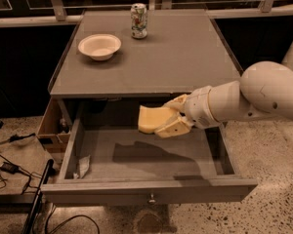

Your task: Place sponge into top drawer

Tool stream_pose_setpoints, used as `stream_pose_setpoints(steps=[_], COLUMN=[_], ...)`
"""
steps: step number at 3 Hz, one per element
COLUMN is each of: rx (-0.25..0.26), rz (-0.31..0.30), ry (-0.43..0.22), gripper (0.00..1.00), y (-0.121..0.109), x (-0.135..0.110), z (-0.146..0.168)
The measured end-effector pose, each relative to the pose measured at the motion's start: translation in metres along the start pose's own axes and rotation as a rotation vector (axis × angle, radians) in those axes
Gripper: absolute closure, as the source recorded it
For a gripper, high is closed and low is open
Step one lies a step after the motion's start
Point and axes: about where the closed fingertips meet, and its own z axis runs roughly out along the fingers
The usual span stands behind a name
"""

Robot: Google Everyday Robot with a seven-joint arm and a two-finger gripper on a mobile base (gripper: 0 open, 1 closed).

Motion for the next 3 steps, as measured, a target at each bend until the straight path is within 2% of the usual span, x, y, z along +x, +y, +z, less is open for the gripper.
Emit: stream_pose_setpoints(steps=[1, 3], rx=[0.004, -0.031], rz=[-0.015, -0.030], ry=[-0.026, -0.058], gripper=[1.00, 1.00], y=[0.009, 0.024], x=[0.017, 0.058], z=[0.025, 0.092])
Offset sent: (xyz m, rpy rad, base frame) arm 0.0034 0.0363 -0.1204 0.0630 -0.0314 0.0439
